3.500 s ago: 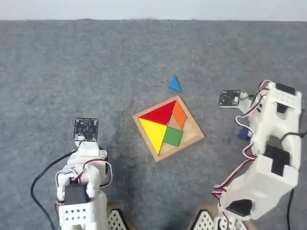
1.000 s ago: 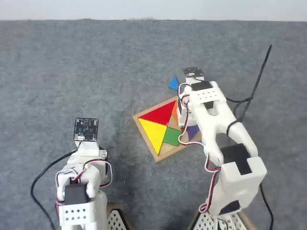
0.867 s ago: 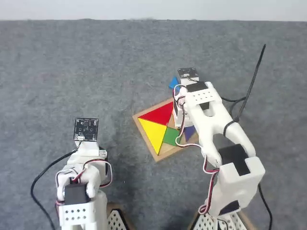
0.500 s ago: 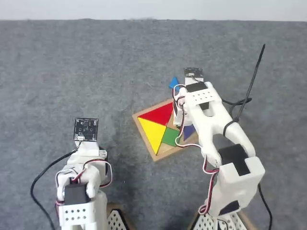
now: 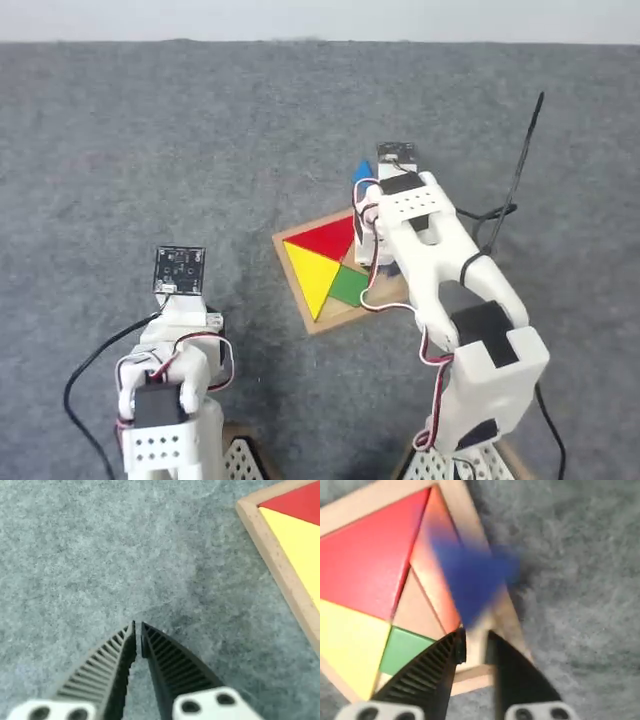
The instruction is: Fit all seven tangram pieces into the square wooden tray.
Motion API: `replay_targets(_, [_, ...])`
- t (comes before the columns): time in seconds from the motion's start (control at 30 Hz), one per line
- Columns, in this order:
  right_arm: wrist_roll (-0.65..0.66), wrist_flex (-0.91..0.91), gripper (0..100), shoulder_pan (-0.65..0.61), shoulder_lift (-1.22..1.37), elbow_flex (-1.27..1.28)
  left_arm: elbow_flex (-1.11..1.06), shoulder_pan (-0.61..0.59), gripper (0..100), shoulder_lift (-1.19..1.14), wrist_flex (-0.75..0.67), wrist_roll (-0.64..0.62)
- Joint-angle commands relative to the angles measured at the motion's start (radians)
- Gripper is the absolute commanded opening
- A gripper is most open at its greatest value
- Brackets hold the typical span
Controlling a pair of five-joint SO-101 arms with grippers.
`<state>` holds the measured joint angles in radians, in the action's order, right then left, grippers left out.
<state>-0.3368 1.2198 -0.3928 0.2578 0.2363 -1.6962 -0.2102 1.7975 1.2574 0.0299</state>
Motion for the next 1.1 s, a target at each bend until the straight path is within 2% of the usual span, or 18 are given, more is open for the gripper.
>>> replay_targets(0.0, [-0.014, 0.035, 3.0, -0.016, -0.021, -0.054, 0.013, -0.002, 2, 0.018, 0.003, -0.017])
replay_targets(0.33, [-0.008, 0.056, 0.6, -0.01, -0.022, -0.083, 0.013, -0.002, 2, 0.018, 0.003, -0.017])
replay_targets(0.53, [0.061, -0.004, 1.2, 0.09, -0.177, -0.126, 0.013, -0.002, 2, 0.018, 0.003, -0.017])
replay_targets(0.63, [0.098, -0.068, 11.8, 0.111, -0.194, -0.216, 0.013, -0.002, 2, 0.018, 0.003, -0.017])
replay_targets(0.8, [0.101, -0.076, 34.5, 0.104, -0.041, -0.376, 0.013, -0.002, 2, 0.018, 0.003, -0.017])
replay_targets(0.9, [0.101, -0.104, 40.0, 0.101, 0.102, -0.474, 0.013, -0.002, 2, 0.018, 0.003, -0.017])
replay_targets(1.07, [0.103, -0.107, 41.0, 0.101, 0.326, -0.68, 0.013, -0.002, 2, 0.018, 0.003, -0.017])
